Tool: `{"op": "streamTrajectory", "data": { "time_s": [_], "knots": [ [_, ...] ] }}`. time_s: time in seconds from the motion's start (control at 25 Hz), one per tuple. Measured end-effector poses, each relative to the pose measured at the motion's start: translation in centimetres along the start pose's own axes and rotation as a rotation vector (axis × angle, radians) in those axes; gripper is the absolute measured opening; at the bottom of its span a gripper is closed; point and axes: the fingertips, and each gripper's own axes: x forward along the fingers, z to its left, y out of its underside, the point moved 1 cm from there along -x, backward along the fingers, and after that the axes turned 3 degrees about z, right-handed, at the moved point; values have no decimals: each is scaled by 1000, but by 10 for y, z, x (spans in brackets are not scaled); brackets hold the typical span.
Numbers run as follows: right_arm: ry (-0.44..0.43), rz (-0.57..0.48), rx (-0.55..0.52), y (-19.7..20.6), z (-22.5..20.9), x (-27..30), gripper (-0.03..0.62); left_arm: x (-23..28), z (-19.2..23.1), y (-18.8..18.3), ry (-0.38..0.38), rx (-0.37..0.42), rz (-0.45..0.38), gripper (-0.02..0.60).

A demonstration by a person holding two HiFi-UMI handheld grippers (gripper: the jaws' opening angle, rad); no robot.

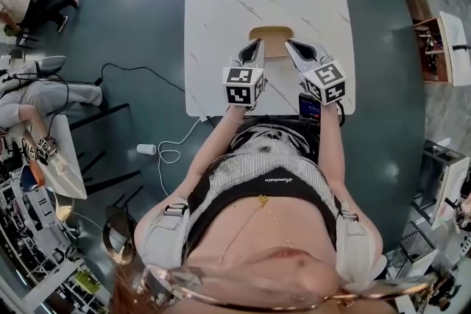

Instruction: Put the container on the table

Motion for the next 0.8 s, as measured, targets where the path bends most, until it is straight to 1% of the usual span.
{"op": "streamTrajectory", "data": {
  "time_s": [0.24, 0.44, 0.6, 0.72, 0.8],
  "knots": [
    [22, -147, -69, -46, 8, -19, 26, -16, -9, -37, 6, 42, -106, 0],
    [54, -247, -133, -78, 18, -35, 26, -38, -17, -68, -6, 114, -215, 0],
    [70, -295, -154, -94, 26, -47, 25, -53, -24, -87, 0, 143, -291, 0],
    [86, -309, -170, -98, 30, -54, 26, -62, -30, -96, 11, 148, -322, 0],
    [107, -311, -182, -98, 30, -58, 26, -66, -35, -100, 9, 175, -339, 0]
  ]
}}
